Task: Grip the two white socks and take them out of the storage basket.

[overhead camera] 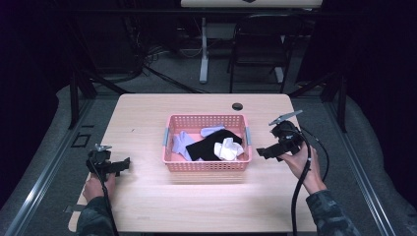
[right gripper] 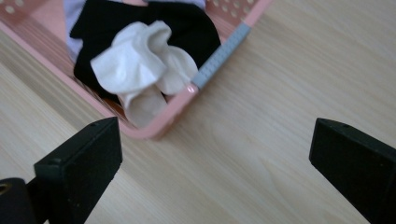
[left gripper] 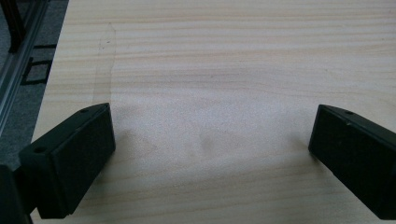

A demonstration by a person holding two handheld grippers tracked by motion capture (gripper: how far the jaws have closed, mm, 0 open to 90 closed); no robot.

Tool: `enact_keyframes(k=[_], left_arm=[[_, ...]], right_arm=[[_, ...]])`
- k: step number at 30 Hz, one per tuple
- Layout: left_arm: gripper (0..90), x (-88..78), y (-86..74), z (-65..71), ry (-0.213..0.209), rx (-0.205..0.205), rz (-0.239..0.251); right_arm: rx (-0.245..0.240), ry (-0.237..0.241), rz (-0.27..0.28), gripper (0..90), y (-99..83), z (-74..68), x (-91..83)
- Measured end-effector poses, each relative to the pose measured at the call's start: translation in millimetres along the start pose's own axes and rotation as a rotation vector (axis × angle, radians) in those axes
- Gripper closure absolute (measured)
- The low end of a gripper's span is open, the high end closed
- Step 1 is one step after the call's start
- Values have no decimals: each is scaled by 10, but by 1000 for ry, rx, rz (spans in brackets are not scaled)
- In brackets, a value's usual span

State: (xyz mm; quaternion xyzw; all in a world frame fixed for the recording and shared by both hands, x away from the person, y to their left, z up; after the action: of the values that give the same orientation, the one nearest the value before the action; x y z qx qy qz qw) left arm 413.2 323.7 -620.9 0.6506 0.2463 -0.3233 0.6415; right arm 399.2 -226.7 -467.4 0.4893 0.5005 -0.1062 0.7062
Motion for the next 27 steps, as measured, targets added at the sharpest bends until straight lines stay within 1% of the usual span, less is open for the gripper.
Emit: enact_keyframes(k=[4,5,7,14,16,18,19,21,22,24,26,27], left_arm=[[2,0,0,0,0,0,0],[2,0,0,0,0,0,0],[2,0,0,0,0,0,-1],[2,0,-1,1,0,0,0],[2,0,-1,0,0,0,0],[2,0,0,0,0,0,0],[2,0,0,1,0,0,0],[3,0,0,0,0,0,0],[2,0,-1,0,0,0,0],[2,0,-1,0,0,0,0],[2,0,-1,0,0,1,0],[2,0,-1,0,0,0,0]], right_arm=[[-31,23,-14,17,192,-111,58],[-34,26,-17,17,255,-147,100],[-39,31,-27,17,286,-165,126],[-51,72,-67,18,470,-296,358],[-56,88,-79,19,507,-334,418],[-66,91,-84,19,546,-367,477],[-61,98,-91,19,565,-389,505],[-69,100,-105,19,595,-410,566],[-63,106,-112,18,607,-427,604],[-69,108,-131,18,620,-443,672],[-59,112,-139,18,620,-458,746],[-58,107,-152,18,615,-462,780]])
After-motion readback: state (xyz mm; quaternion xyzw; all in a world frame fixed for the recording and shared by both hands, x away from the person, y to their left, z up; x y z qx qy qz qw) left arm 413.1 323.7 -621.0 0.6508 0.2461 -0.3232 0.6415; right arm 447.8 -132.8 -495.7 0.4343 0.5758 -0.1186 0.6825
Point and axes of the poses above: each handheld gripper's, and its own axes: x roughly forward along the jaws, y roughly out of its top, z roughly to its right, the point moved 4 cm from there along x, roughly forward along the jaws, and after that the axes turned 1 degree about -x, right-handed, at the moved point
